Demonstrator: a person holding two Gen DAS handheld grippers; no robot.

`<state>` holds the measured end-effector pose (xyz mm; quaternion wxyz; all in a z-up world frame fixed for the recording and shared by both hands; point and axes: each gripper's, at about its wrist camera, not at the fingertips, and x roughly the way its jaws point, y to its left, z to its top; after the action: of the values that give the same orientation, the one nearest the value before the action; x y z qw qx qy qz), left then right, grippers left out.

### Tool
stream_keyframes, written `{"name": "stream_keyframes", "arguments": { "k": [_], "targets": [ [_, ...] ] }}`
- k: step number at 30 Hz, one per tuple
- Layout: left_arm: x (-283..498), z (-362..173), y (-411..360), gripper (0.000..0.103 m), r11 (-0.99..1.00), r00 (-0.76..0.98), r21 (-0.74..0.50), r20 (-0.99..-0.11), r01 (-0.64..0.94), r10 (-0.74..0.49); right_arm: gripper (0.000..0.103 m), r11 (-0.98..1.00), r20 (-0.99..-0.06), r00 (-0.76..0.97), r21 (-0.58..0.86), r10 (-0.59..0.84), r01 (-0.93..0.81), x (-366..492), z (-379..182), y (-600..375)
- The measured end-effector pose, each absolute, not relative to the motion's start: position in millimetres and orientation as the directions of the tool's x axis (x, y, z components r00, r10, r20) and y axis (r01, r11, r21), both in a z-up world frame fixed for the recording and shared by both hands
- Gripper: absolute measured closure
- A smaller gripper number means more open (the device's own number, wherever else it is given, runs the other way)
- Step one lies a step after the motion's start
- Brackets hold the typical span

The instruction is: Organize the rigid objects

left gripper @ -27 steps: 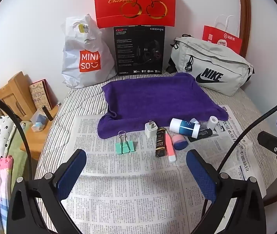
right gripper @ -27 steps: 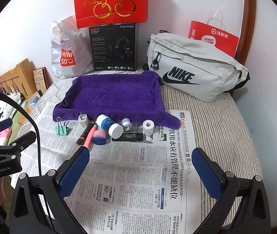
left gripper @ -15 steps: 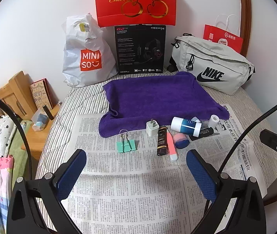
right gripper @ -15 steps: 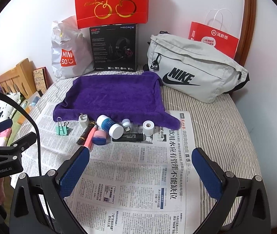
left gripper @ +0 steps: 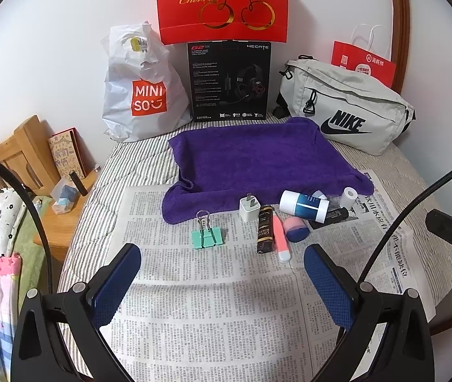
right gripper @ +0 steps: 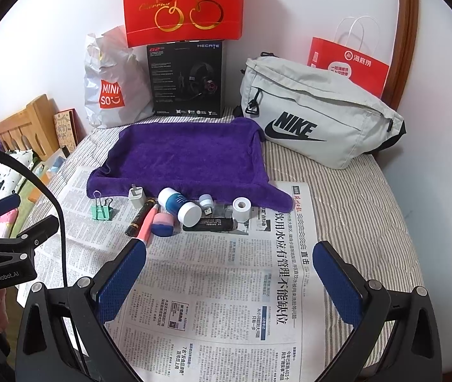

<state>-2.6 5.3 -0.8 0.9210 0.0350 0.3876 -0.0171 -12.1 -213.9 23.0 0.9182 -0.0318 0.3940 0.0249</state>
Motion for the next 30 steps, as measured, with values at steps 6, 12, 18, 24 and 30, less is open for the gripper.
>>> {"name": "stream_keyframes", "arguments": {
  "k": [6,12,18,24,30],
  "targets": [
    [-3.7,-1.2,5.3,0.0,0.996,0.7,0.067,-0.714,0.059,0.007,0.0,0.996,-0.726,0.687,-0.044,0.02,-0.075,-12.6,23.7,-211.3],
    [-3.6,0.8,3.6,0.0,0.993,0.696,0.097,-0.718,0.063,0.026,0.0,0.996,-0.729,0.684,-0.049,0.017,-0.077,-13.0,23.4,-210.2],
    [-3.5,0.4,4.5,0.0,0.997,0.693,0.054,-0.721,0.063,-0.005,0.0,0.996,-0.731,0.682,-0.048,0.018,-0.077,-12.7,23.6,-210.0],
    [-5.4,0.3,4.6,0.0,0.998,0.694,0.03,-0.72,0.061,-0.02,0.0,0.996,-0.73,0.683,-0.047,0.019,-0.077,-14.4,23.2,-209.8],
    [-5.7,-0.3,6.2,0.0,0.997,0.718,0.04,-0.695,0.063,-0.018,0.0,0.995,-0.731,0.682,-0.055,0.014,-0.08,-15.5,23.4,-209.4]
  ]
}}
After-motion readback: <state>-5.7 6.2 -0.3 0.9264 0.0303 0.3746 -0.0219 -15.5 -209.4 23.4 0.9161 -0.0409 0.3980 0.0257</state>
